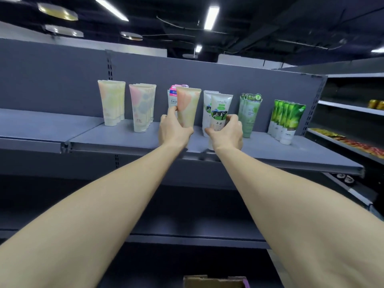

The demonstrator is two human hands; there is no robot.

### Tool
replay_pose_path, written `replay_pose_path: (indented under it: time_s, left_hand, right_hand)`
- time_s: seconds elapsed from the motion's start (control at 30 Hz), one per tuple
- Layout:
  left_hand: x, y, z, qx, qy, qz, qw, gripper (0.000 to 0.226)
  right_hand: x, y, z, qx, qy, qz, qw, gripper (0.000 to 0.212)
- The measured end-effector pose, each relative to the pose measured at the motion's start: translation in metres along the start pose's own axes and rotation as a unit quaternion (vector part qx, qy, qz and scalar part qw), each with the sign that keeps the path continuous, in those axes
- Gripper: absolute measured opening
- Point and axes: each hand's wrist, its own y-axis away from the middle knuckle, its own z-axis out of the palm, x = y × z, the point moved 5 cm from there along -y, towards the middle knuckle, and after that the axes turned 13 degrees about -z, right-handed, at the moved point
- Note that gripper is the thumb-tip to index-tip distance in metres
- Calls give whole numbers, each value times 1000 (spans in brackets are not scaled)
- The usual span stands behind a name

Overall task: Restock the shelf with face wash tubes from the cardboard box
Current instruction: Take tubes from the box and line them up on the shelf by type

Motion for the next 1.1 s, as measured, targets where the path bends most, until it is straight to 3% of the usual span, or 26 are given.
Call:
replay_pose_path:
  time_s: [1.1]
  left_hand:
    - [11, -49, 58, 39, -13, 38, 998, 57]
  right_hand:
    - [48, -70, 67, -31, -5, 18, 999, 58]
